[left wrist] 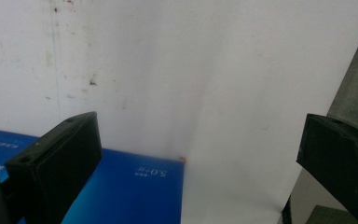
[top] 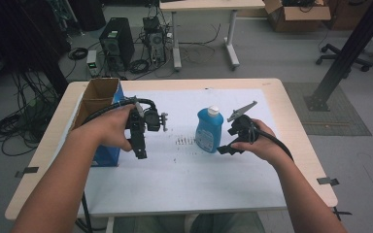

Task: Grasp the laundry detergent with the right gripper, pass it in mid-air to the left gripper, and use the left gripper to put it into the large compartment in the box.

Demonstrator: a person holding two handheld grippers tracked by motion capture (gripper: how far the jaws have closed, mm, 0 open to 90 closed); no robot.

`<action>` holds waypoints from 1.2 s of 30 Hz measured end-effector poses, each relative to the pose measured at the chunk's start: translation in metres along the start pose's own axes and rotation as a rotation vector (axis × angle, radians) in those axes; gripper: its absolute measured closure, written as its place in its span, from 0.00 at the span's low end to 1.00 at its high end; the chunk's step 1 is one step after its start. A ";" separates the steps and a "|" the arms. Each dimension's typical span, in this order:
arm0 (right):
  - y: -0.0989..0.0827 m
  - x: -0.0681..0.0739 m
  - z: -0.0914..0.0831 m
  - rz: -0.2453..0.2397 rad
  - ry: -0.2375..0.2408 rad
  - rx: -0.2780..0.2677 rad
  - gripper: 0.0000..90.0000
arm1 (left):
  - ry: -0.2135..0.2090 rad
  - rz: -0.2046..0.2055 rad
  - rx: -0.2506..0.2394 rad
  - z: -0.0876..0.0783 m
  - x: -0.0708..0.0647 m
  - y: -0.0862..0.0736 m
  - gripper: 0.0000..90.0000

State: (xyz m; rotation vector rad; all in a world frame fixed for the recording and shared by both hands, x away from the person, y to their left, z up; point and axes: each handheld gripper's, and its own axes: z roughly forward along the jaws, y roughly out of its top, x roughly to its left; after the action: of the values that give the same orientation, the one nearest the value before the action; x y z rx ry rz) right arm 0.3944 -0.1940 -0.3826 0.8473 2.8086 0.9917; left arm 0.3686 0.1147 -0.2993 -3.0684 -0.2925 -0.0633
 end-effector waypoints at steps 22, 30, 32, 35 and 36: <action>0.000 0.004 0.012 0.022 -0.016 -0.078 0.05 | -0.004 0.001 -0.003 0.003 -0.001 0.000 0.00; 0.002 0.006 0.015 0.026 -0.025 -0.112 0.05 | -0.005 -0.002 -0.003 0.005 -0.001 -0.002 0.00; 0.003 0.007 0.017 0.028 -0.026 -0.122 0.04 | -0.006 -0.002 0.000 0.005 -0.001 -0.002 0.00; 0.005 0.008 0.020 0.024 -0.040 -0.129 0.04 | -0.004 -0.002 -0.006 0.005 -0.002 -0.002 0.00; 0.005 0.008 0.020 0.028 -0.047 -0.132 0.03 | -0.004 -0.002 -0.006 0.005 -0.002 -0.002 0.00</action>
State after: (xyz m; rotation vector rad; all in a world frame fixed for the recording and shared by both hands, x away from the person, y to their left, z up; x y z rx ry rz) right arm 0.3943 -0.1749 -0.3946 0.8839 2.6649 1.1307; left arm 0.3665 0.1168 -0.3042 -3.0748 -0.2961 -0.0587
